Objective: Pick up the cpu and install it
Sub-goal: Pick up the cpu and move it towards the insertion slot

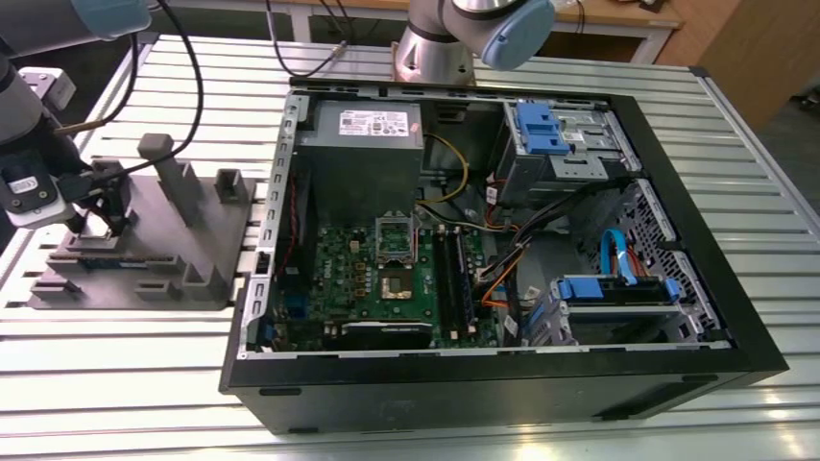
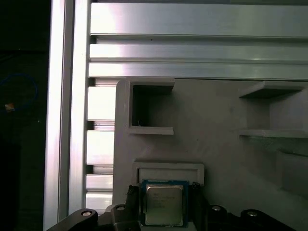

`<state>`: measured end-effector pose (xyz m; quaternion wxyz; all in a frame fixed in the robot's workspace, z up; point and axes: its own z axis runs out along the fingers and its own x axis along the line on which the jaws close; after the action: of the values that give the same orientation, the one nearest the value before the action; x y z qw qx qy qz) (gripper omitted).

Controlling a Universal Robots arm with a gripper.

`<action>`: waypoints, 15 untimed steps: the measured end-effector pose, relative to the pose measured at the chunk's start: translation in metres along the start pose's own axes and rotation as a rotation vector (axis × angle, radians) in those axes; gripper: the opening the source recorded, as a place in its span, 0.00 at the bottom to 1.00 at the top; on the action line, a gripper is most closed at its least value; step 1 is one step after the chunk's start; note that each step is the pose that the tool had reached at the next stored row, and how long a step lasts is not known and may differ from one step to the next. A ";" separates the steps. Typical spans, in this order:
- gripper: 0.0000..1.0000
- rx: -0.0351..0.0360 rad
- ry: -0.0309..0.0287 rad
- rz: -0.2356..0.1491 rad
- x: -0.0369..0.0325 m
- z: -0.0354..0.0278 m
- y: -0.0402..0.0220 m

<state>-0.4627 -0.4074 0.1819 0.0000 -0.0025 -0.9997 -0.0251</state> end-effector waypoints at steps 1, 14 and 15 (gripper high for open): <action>0.55 -0.0001 -0.0009 0.000 0.0001 0.0001 0.0000; 0.55 -0.0001 -0.0085 0.000 0.0026 -0.0003 0.0000; 0.55 -0.0001 -0.0085 0.000 0.0026 -0.0005 0.0000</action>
<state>-0.4654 -0.4074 0.1824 -0.0042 -0.0024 -0.9997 -0.0251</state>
